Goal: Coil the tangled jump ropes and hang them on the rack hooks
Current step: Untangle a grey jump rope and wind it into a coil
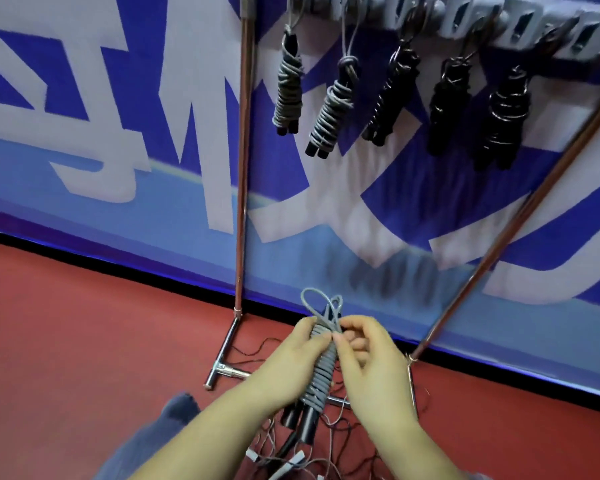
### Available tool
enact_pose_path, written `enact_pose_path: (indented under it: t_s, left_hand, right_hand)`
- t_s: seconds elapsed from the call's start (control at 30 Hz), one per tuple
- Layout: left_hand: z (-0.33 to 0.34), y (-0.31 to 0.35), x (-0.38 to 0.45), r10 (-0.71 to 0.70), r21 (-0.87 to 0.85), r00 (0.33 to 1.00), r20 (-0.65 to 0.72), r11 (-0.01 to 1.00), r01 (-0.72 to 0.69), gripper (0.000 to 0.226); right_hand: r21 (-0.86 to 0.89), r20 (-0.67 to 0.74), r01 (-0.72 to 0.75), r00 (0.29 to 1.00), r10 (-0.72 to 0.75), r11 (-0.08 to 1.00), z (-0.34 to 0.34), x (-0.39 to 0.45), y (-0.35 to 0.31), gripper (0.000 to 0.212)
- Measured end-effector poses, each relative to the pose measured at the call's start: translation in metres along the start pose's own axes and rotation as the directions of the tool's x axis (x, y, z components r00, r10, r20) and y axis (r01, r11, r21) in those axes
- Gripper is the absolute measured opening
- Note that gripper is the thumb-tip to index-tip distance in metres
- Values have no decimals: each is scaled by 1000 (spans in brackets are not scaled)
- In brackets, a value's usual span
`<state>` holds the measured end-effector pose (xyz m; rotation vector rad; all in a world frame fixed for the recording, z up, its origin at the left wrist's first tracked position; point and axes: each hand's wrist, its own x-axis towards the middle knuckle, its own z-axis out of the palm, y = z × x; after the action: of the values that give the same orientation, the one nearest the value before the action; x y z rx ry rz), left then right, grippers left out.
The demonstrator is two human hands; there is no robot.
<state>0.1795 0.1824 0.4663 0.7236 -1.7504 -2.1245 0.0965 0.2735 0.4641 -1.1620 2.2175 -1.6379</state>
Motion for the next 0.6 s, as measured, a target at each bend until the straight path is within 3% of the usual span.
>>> enact_pose_path:
  t_s: [0.1, 0.2, 0.27, 0.43, 0.6]
  left_hand:
    - [6, -27, 33, 0, 11, 1000, -22, 1000, 0, 14]
    - [12, -60, 62, 24, 129, 999, -36, 991, -19, 26]
    - [18, -79, 74, 15, 104, 999, -41, 994, -11, 30]
    - [29, -91, 103, -46, -267, 998, 53, 962, 59, 23]
    - [17, -96, 119, 32, -151, 999, 40, 988, -25, 18]
  right_hand:
    - [-12, -77, 64, 995, -65, 998, 7, 12, 41, 32]
    - [70, -169, -2, 985, 14, 998, 14, 15, 88, 23]
    - [109, -202, -52, 977, 73, 993, 17, 17, 106, 11]
    - [123, -183, -96, 976, 117, 988, 8, 36, 125, 16]
    - [123, -99, -28, 994, 40, 992, 14, 46, 136, 28]
